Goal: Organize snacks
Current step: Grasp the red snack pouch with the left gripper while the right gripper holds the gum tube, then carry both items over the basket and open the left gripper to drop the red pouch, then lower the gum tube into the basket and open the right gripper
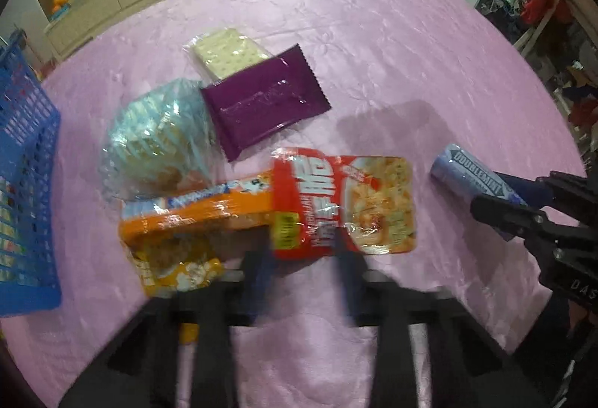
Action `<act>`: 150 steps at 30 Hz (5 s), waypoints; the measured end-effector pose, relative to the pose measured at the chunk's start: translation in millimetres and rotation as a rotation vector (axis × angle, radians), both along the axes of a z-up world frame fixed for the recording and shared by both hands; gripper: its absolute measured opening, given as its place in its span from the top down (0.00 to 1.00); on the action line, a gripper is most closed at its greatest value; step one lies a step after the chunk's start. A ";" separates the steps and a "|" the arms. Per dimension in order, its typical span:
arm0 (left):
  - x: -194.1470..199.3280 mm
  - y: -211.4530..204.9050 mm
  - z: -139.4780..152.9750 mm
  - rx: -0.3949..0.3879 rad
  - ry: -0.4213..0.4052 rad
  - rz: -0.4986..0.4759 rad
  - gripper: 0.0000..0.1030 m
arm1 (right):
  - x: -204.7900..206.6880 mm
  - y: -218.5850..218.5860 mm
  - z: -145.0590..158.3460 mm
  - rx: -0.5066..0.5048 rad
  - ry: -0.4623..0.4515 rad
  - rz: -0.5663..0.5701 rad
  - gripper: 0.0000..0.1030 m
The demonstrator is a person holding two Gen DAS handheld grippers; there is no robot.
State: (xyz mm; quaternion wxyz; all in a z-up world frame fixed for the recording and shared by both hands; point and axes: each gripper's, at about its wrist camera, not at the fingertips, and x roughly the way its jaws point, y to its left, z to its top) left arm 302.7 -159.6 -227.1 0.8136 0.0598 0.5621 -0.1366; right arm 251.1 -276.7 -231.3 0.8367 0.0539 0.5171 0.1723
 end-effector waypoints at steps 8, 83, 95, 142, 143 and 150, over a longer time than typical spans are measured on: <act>-2.3 -5.9 18.0 -0.015 -0.031 0.008 0.99 | -3.6 4.3 1.8 0.016 0.009 -0.003 0.66; -82.1 252.8 156.3 0.007 -0.254 0.228 0.60 | -21.1 266.8 138.2 0.014 -0.220 0.275 0.66; -112.3 275.4 191.1 0.020 -0.325 0.263 0.29 | -29.3 281.3 155.2 0.024 -0.232 0.306 0.66; -53.0 401.2 132.8 0.051 -0.196 0.434 0.21 | 79.1 442.7 72.4 -0.024 0.040 0.387 0.12; -54.6 401.7 133.0 0.041 -0.194 0.437 0.21 | 79.1 440.2 73.2 -0.011 0.041 0.384 0.09; -66.6 391.5 144.7 0.040 -0.216 0.434 0.21 | 68.5 407.5 95.2 0.044 0.036 0.337 0.09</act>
